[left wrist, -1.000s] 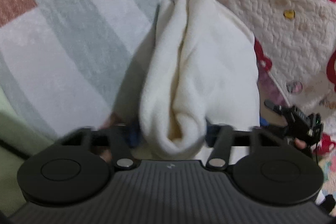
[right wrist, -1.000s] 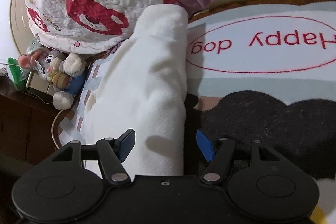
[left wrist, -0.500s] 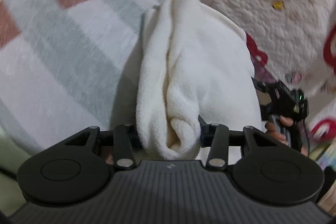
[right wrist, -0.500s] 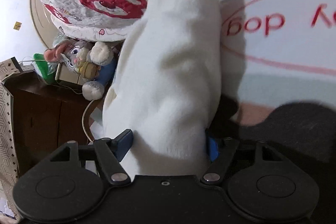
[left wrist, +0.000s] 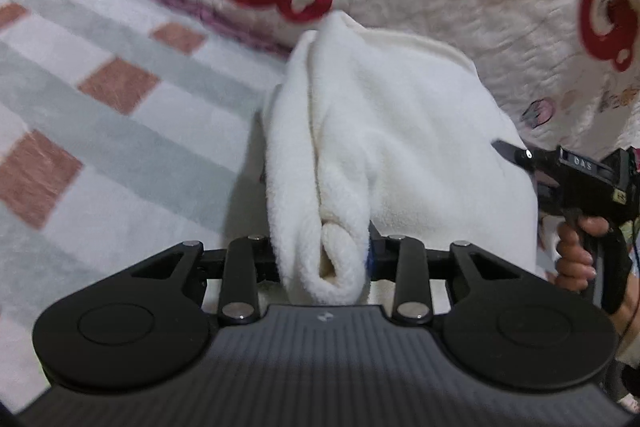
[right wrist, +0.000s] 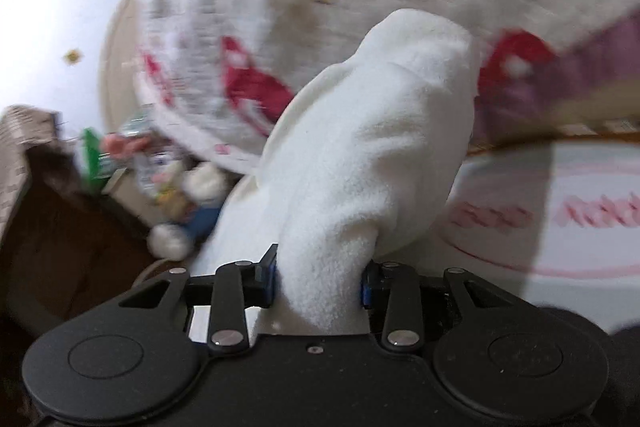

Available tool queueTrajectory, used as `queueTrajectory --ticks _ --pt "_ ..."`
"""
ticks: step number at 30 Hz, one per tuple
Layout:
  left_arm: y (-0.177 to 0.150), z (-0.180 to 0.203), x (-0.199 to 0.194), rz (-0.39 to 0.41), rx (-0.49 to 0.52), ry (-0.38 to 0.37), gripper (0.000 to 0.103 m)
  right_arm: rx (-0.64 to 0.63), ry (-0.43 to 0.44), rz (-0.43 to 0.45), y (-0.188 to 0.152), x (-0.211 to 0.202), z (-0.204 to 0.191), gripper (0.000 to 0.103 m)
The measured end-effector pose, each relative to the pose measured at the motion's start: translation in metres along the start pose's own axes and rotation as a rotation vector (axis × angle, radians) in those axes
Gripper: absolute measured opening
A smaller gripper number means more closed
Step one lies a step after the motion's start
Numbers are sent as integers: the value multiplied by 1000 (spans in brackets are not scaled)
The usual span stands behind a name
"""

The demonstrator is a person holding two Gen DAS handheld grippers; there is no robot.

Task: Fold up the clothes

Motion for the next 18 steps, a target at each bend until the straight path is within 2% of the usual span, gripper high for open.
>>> queueTrajectory --ticks 3,6,9,13,18 --pt "-1 -9 21 -33 -42 -29 32 61 -67 -32 -8 11 25 42" --pt "2 -14 19 -38 -56 -62 32 74 -53 -25 -10 11 33 42" --pt "2 -13 19 -32 -21 -55 32 22 -81 -31 -4 14 20 43" --pt "1 -8 16 -18 24 -41 31 -92 -63 -11 0 7 -12 42" --pt "15 -18 -14 76 -2 -93 31 -185 -41 -8 22 2 -65 42"
Point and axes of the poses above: each gripper's, at about its wrist camera, not at the fingertips, and x roughly the way its jaws point, z to its right, y to its top, the point moved 3 cm from there along x, roughly the way its jaws point, and after that the axes turned 9 degrees about -z, right-handed, at the moved point
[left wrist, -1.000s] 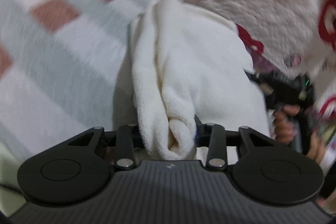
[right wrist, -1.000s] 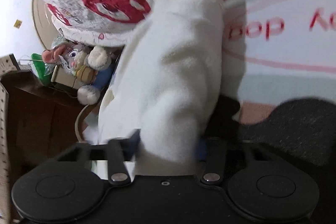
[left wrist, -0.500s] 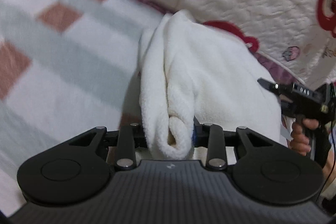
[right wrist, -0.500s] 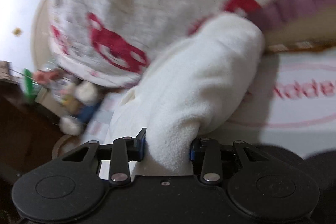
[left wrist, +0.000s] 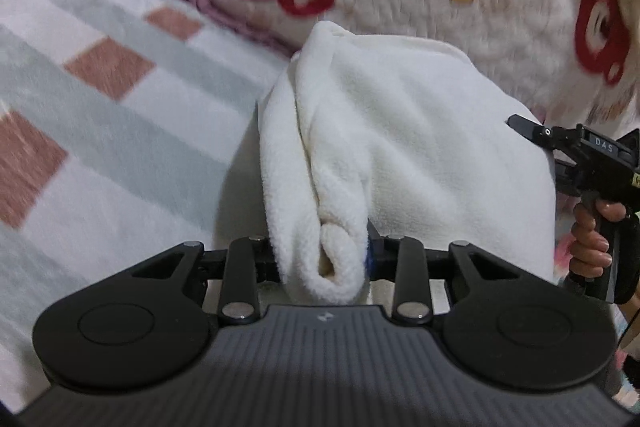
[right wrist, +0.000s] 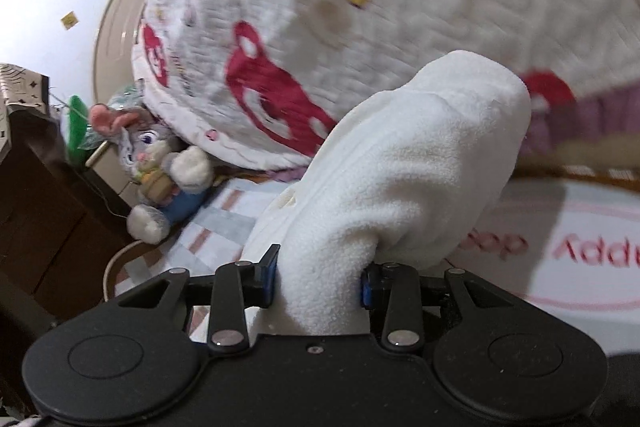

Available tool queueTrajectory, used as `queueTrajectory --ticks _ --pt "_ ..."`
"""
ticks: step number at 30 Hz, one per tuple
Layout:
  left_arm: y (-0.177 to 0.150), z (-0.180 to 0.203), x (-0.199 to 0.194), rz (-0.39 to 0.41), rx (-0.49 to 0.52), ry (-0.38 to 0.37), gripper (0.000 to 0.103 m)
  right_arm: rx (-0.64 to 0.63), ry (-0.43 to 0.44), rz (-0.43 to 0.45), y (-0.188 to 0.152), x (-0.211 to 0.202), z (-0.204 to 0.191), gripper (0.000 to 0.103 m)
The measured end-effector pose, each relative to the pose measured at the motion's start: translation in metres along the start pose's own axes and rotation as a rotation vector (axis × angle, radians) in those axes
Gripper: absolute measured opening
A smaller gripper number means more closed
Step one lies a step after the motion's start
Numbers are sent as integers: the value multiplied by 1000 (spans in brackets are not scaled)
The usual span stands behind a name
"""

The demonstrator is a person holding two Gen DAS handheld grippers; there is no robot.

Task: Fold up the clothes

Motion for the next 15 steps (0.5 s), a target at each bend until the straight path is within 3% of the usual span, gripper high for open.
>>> queueTrajectory --ticks 7,15 --pt "16 -12 -66 149 -22 78 31 -202 73 -22 33 20 -81 42" --pt "18 -60 -138 298 -150 163 31 -341 169 -51 39 77 -160 41"
Point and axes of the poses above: each gripper's, at about its wrist camera, not at the fingertips, and x roughly the way its jaws point, z to its right, y to its top, the point moved 3 cm from there along x, roughly the way its jaws point, and after that the axes turned 9 degrees about -z, right-handed, at the moved point
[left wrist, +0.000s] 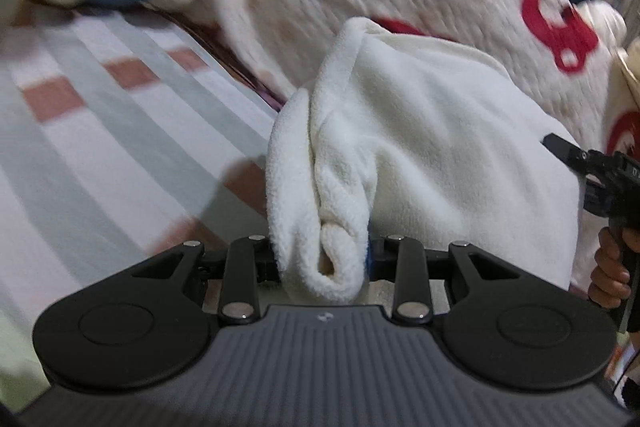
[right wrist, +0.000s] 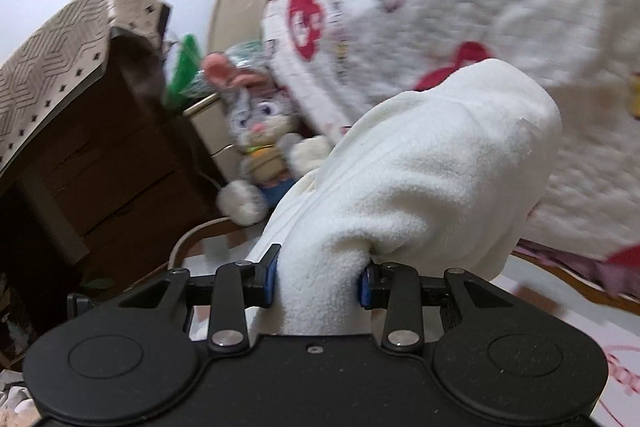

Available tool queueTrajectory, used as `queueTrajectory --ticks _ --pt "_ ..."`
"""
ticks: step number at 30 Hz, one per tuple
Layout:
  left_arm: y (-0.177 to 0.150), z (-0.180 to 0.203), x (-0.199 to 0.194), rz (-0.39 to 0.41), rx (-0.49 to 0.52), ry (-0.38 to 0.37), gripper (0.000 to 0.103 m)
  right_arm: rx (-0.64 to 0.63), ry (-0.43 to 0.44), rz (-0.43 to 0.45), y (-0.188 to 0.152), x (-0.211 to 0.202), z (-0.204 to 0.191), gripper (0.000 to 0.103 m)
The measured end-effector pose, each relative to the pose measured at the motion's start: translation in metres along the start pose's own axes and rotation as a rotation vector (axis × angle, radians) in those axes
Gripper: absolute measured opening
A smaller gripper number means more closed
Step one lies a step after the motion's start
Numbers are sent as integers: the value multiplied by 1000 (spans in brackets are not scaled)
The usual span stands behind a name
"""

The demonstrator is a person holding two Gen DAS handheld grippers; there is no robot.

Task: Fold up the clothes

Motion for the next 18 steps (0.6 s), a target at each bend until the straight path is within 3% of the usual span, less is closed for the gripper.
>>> queueTrajectory --ticks 9,14,18 --pt "47 -70 -57 199 -102 51 31 -85 128 -5 47 82 -40 41" --pt "62 -106 -72 239 -151 105 31 -130 181 -14 66 127 -73 41" --pt "97 -128 -88 258 -129 150 31 -129 214 9 76 158 -85 41"
Point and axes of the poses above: each gripper's, at about its wrist camera, not at the fingertips, and x roughly the way its jaws point, z to its right, y to its top, the point moved 3 cm from there along x, roughly the way its jaws point, and after that the axes turned 9 degrees about -z, right-handed, at the moved point
